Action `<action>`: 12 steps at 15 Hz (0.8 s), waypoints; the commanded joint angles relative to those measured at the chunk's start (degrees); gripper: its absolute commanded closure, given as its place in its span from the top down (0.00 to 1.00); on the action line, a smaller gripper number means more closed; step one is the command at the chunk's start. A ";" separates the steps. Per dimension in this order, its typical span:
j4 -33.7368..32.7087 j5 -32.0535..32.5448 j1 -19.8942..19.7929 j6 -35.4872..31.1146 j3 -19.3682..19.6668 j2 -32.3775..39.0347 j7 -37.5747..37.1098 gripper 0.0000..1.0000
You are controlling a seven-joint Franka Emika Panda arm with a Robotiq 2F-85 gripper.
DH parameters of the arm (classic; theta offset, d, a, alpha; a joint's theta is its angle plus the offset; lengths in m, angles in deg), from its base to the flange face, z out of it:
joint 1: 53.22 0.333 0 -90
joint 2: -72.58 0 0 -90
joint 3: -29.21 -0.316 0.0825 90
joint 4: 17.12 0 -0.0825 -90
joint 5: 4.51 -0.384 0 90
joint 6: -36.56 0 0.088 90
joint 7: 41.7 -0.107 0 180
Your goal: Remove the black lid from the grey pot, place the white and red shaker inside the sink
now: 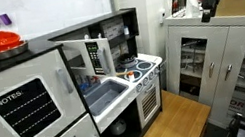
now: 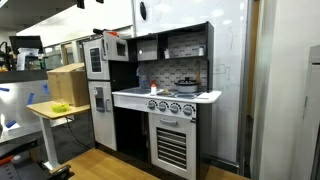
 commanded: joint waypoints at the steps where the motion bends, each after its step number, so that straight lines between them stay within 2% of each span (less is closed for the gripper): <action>1: -0.09 -0.28 -0.54 0.08 -0.40 0.10 0.26 1.00; 5: 0.01 -0.50 -0.13 -0.96 0.60 0.99 2.12 1.00; 9: -0.23 0.17 0.84 -8.04 3.00 5.80 9.97 1.00; 12: -1.65 -1.40 1.65 -16.62 4.41 12.56 15.31 1.00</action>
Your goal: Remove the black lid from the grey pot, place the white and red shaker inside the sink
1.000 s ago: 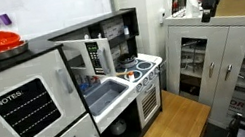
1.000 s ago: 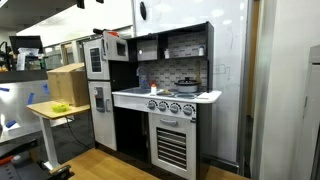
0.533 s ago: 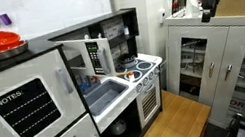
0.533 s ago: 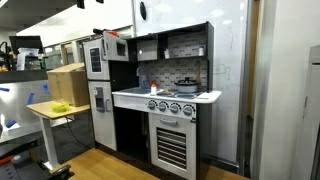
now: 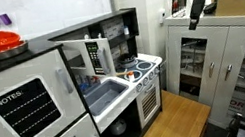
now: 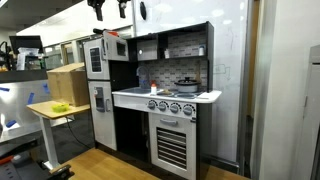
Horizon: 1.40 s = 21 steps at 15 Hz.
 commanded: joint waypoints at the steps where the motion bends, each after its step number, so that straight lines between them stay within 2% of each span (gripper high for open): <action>1: -2.94 -2.33 1.35 -7.81 1.36 8.05 5.15 1.00; 6: -7.29 -10.12 2.22 -22.69 -0.40 19.81 3.23 1.00; 8: -10.32 -13.63 2.38 -25.78 -1.41 23.77 3.49 1.00; 12: -17.77 -15.01 1.43 -25.81 -3.82 31.84 4.67 1.00; 13: -14.03 -13.73 0.90 -26.79 -4.57 28.36 3.09 1.00; 16: -16.81 -13.61 0.41 -26.85 -5.25 31.80 3.08 1.00; 21: -17.10 -13.61 0.27 -26.79 -5.23 31.81 3.11 1.00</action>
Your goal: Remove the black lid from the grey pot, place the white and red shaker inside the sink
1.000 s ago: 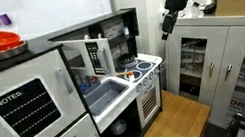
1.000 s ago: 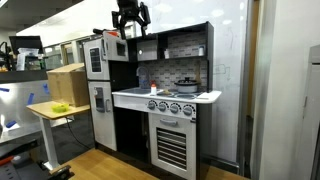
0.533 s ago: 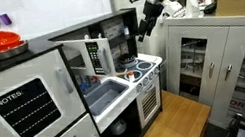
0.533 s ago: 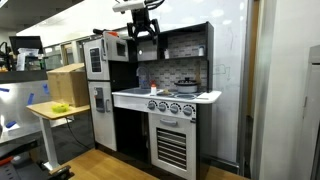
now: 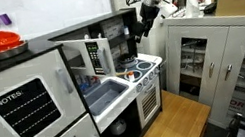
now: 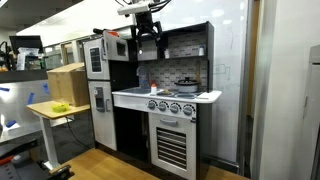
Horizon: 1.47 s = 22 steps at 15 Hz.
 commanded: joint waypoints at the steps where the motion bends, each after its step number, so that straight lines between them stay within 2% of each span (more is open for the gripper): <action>1: -0.52 -1.54 -2.58 -0.70 -2.19 1.20 2.11 1.00; 3: -0.02 -4.94 -3.75 -4.77 -2.09 2.53 5.72 1.00; 7: -0.96 -19.60 -8.19 -12.03 -3.04 7.01 18.86 1.00; 9: -2.77 -26.51 -10.52 -13.42 -4.45 9.81 26.29 1.00; 10: -3.99 -30.17 -9.45 -13.12 -3.25 11.11 29.73 1.00; 13: -8.71 -38.79 -10.25 -12.93 -4.43 15.51 37.15 1.00; 15: -12.04 -42.83 -10.13 -13.52 -4.50 18.48 37.83 1.00; 16: -13.58 -42.78 -9.50 -14.07 -3.94 20.15 35.71 1.00; 19: -17.76 -40.22 -7.83 -16.18 -2.48 25.16 29.15 1.00; 22: -22.23 -38.29 -6.64 -18.72 -2.14 29.93 25.78 1.00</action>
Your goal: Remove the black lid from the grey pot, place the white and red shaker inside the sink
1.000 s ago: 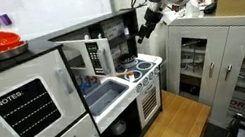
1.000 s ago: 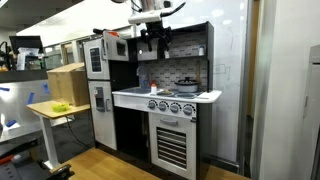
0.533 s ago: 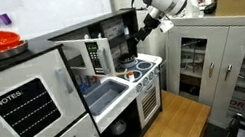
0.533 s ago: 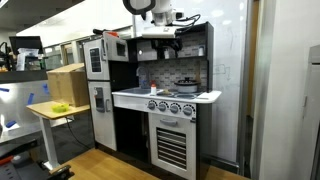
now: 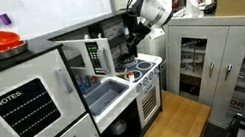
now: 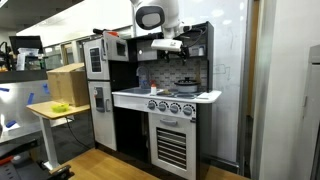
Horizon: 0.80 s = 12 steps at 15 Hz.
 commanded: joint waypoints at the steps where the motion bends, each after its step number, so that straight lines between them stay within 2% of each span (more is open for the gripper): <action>1: -6.64 2.49 1.72 -2.19 1.25 5.74 -5.47 1.00; 2: -3.05 1.18 0.81 -1.45 0.11 3.05 -2.66 1.00; 12: -3.78 1.38 0.95 -1.58 0.18 3.92 -3.23 1.00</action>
